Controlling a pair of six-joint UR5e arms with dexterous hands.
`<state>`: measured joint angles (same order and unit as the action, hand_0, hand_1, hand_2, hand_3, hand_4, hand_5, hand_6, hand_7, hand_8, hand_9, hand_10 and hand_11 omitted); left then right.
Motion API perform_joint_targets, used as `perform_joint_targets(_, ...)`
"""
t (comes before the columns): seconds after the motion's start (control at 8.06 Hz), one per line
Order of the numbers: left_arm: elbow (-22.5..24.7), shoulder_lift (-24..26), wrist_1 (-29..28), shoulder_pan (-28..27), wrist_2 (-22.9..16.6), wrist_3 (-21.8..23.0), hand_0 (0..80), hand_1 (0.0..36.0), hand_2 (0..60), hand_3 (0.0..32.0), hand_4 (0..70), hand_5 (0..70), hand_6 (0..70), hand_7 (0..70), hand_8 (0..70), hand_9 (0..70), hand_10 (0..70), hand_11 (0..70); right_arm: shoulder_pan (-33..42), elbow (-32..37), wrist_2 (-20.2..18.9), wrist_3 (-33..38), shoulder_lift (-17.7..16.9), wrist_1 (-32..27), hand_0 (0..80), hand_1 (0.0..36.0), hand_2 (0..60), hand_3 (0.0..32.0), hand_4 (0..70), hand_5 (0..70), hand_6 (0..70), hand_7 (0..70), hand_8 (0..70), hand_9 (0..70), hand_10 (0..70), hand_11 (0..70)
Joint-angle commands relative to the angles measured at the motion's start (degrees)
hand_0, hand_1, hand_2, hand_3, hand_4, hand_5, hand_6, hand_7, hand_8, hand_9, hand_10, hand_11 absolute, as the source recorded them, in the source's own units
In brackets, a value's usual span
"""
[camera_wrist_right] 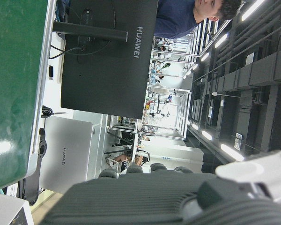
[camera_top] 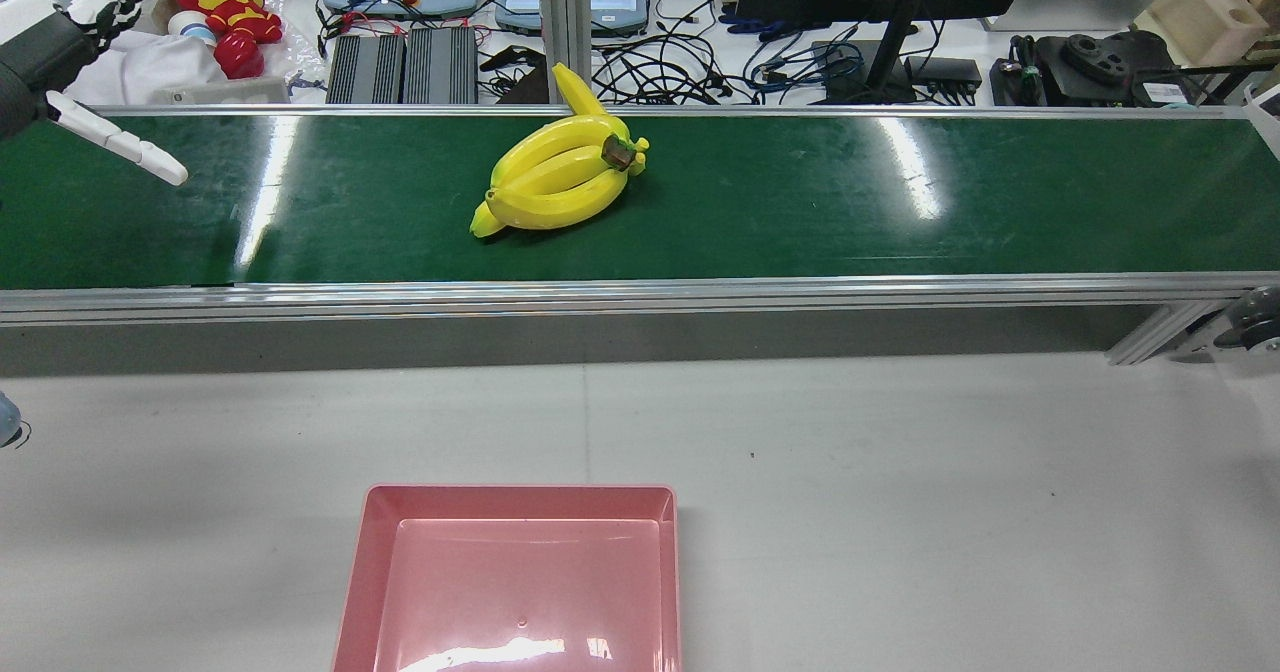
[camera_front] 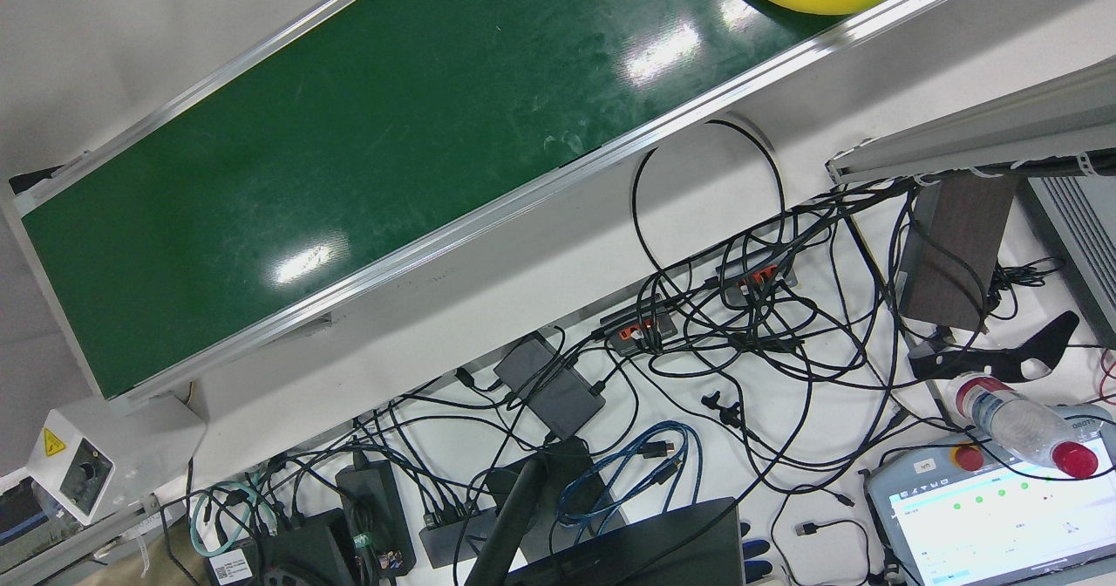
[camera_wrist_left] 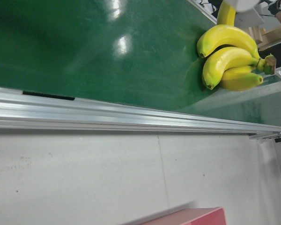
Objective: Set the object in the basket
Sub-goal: 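Move the left hand over the conveyor toward the yellow bananas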
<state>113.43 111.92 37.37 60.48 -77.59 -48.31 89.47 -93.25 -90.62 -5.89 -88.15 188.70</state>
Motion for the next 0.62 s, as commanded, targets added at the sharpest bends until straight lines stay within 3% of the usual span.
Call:
perform_joint_targets(0.0, -0.1, 4.6, 7.7, -4.7, 0.2, -4.8, 64.6, 16.2, 0.0, 12.6, 0.0, 0.0, 0.0, 0.0, 2.5, 4.1, 0.0, 0.2, 0.0, 0.0, 0.0, -0.1, 0.0, 0.0, 0.0, 0.0, 0.0, 0.0, 0.0, 0.0, 0.0, 0.0, 0.0, 0.0, 0.0, 0.0)
perform_joint_targets(0.5, 0.0, 13.0, 17.3, -7.3, 0.3, -9.7, 68.1, 17.4, 0.0, 13.2, 0.0, 0.0, 0.0, 0.0, 1.8, 3.1, 0.0, 0.0, 0.0, 0.0, 0.0, -0.1, 0.0, 0.0, 0.0, 0.0, 0.0, 0.0, 0.0, 0.0, 0.0, 0.0, 0.0, 0.0, 0.0, 0.0)
